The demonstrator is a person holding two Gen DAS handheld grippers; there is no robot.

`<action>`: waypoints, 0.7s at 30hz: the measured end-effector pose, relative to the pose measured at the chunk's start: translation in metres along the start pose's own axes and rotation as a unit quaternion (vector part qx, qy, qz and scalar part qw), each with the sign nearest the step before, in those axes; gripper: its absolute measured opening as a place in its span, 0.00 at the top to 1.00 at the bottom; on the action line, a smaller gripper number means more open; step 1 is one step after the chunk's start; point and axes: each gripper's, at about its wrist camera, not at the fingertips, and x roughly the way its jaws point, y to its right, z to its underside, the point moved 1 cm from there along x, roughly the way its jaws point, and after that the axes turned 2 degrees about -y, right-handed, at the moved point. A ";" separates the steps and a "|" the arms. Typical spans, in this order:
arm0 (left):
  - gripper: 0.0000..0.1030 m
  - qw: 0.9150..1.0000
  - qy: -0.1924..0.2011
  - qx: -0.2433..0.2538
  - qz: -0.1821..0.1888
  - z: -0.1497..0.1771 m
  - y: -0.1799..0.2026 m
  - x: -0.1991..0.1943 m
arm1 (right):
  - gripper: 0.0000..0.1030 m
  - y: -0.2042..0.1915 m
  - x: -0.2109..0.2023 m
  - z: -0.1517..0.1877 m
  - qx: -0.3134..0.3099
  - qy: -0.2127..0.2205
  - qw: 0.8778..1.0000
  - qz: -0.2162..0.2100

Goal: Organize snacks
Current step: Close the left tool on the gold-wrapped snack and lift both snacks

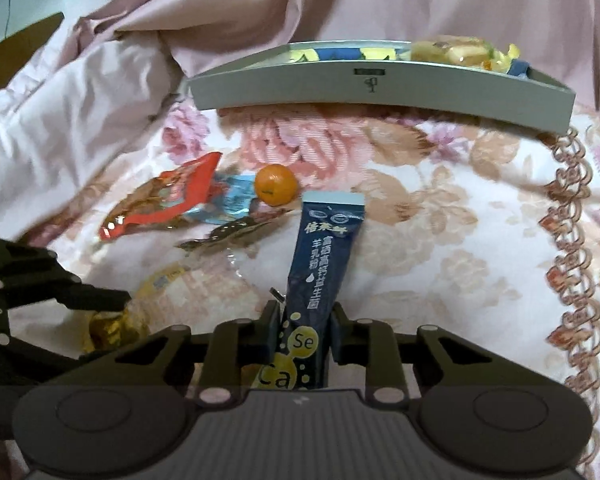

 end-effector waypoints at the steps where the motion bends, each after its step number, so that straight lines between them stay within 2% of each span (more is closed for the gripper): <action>1: 0.54 1.000 0.002 0.008 -0.008 -0.001 0.002 -0.002 | 0.73 -0.001 -0.001 0.001 -0.006 0.003 1.000 0.004; 5: 0.54 0.998 0.011 0.040 -0.038 -0.004 0.007 -0.012 | 0.74 -0.013 -0.008 0.002 -0.065 0.025 0.997 0.041; 10: 0.54 0.999 0.016 0.012 -0.046 -0.006 -0.001 -0.022 | 0.75 -0.037 -0.011 0.009 -0.176 0.042 0.977 0.108; 15: 0.54 0.997 0.045 -0.003 -0.055 -0.008 -0.006 -0.034 | 0.75 -0.044 -0.013 0.013 -0.217 0.059 0.964 0.143; 21: 0.54 0.994 0.085 -0.009 -0.062 -0.019 -0.003 -0.044 | 0.75 -0.046 -0.022 0.011 -0.238 0.087 0.953 0.165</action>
